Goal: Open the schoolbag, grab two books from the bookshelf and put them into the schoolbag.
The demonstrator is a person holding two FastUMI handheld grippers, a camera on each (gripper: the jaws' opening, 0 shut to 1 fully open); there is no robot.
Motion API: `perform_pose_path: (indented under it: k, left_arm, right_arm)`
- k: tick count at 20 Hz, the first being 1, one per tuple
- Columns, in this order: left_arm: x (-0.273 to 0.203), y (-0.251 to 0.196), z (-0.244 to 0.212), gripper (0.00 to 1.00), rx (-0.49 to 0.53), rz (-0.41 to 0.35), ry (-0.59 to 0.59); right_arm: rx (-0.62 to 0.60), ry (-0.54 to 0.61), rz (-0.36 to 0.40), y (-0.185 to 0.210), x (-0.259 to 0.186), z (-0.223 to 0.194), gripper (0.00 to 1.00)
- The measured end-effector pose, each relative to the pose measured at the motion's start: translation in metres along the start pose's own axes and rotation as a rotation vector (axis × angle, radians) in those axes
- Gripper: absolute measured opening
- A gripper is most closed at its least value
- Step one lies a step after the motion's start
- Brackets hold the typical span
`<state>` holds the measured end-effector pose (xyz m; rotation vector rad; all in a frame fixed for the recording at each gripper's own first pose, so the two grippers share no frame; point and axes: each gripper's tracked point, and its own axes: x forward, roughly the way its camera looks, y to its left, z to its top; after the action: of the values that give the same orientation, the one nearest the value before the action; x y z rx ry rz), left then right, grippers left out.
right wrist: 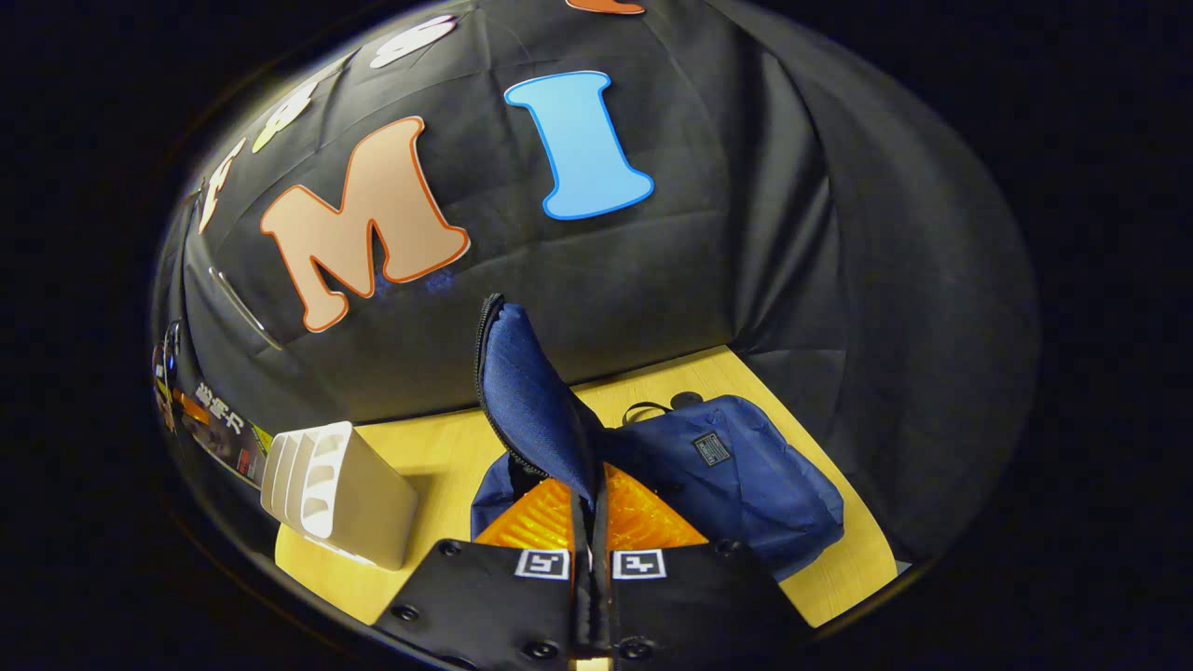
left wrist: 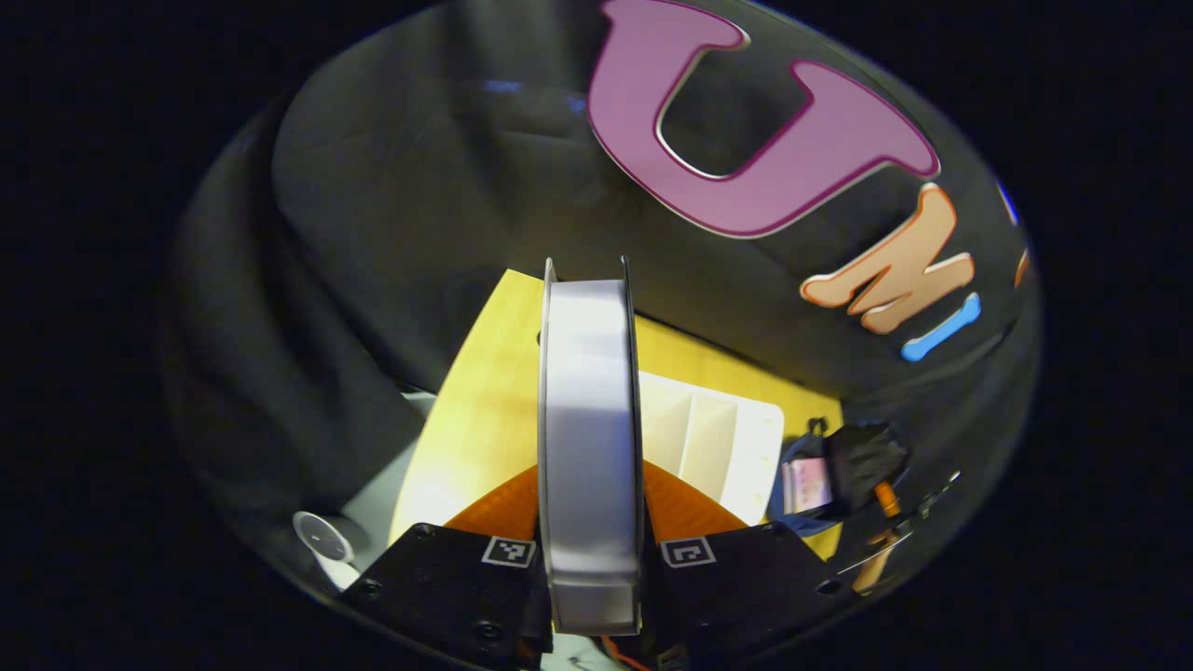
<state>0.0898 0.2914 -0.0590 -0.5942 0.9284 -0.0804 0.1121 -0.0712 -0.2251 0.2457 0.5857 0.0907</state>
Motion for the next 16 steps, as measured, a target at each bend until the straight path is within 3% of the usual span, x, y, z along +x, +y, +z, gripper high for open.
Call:
perform_pose_path:
  k: [2,6,9,14,16]
  left_arm:
    - [0.006,-0.004,0.002,0.34,-0.117,-0.101,-0.033]
    - [0.016,-0.021,-0.006,0.34,-0.242,-0.250,-0.073]
    - [0.033,-0.038,-0.015,0.34,-0.279,-0.315,-0.095]
    - [0.060,-0.087,-0.063,0.34,-0.293,-0.385,-0.034]
    - [0.069,-0.113,-0.075,0.34,-0.294,-0.420,-0.011]
  right_arm:
    - [-0.007,0.001,-0.003,-0.001,0.000,0.000,0.00]
    - [-0.012,0.002,-0.005,-0.001,-0.001,0.000,0.03]
    - [-0.015,0.000,-0.002,0.000,-0.002,0.000,0.04]
    - [-0.013,-0.006,0.000,-0.002,-0.002,-0.001,0.00]
    - [-0.009,-0.007,0.003,-0.001,-0.003,0.000,0.04]
